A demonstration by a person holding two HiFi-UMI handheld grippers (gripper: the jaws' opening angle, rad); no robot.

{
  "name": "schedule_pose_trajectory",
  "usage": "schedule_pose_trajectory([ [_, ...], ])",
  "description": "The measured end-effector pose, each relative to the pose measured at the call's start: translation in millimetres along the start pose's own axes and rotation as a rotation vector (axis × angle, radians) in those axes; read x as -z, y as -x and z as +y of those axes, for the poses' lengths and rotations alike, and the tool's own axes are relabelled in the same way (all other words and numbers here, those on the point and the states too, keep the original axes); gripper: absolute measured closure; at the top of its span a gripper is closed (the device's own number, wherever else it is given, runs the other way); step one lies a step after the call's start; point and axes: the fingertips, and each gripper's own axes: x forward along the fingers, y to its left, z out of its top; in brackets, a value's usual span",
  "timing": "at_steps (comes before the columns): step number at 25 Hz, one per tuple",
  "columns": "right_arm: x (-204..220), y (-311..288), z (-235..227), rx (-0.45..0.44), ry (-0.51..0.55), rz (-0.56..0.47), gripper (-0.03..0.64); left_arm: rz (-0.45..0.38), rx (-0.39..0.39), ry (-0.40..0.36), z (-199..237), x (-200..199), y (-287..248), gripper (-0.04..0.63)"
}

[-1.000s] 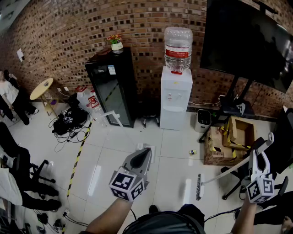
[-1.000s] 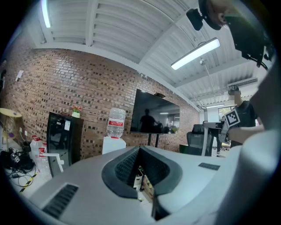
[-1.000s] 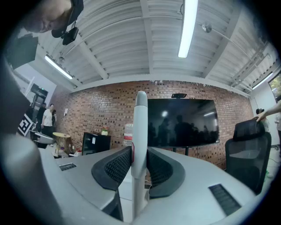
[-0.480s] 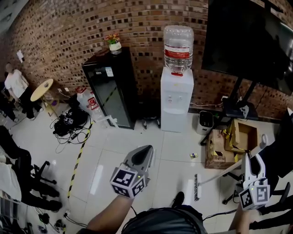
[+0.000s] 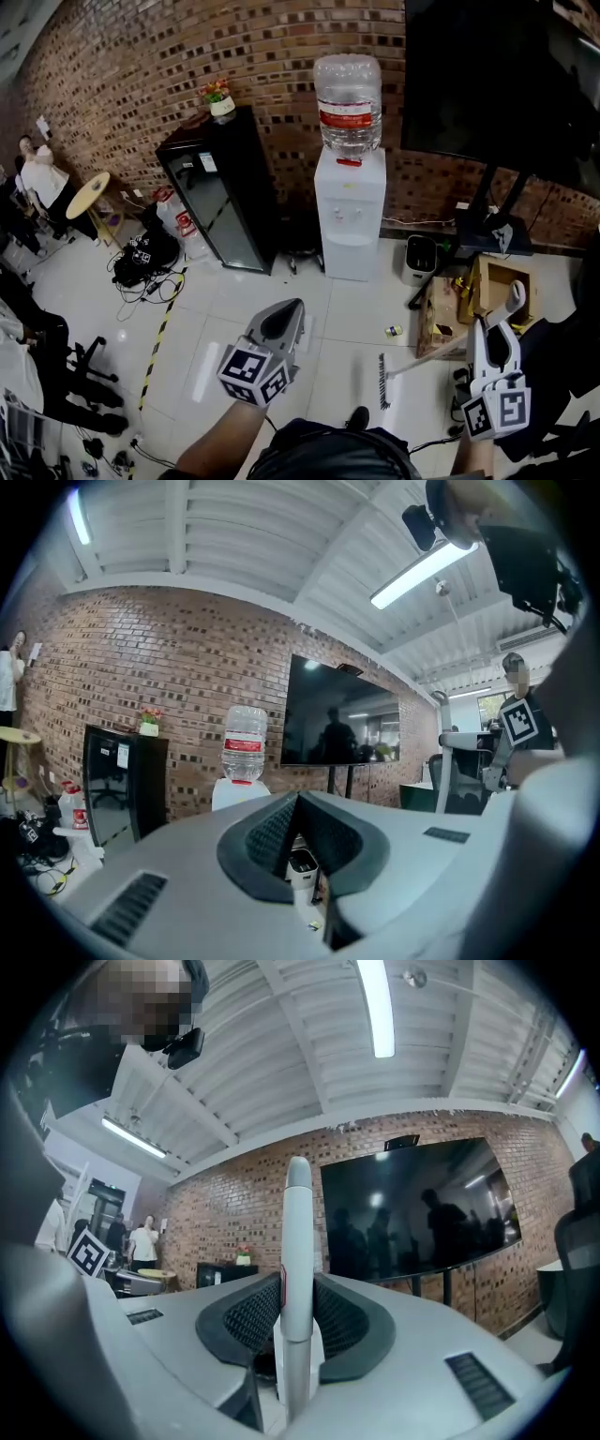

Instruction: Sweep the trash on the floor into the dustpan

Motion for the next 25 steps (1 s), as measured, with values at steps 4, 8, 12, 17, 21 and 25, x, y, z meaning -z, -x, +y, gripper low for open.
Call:
schedule_pose_trajectory([
  [4,12,-32,-23,-0.026,-0.004,0.027,0.491,0.008,-0.012,0.01,-4,-5,-35,0.591],
  [8,22,-59,-39,-0.016,0.006,0.029,0.491,0.029,-0.009,0.019,5,-4,-61,0.591],
  [12,33,-86,-50,0.012,0.049,0.003,0.491,0.041,0.01,0.034,23,5,-88,0.591],
  [17,47,-116,-59,0.081,0.078,0.023,0.491,0.032,0.048,0.031,53,0,-120,0.591],
  [21,48,-145,-59,0.13,0.129,0.019,0.491,0.038,0.074,0.039,91,-3,-147,0.591],
  [25,58,-167,-69,0.183,0.159,0.023,0.491,0.032,0.117,0.043,115,0,-175,0.591],
])
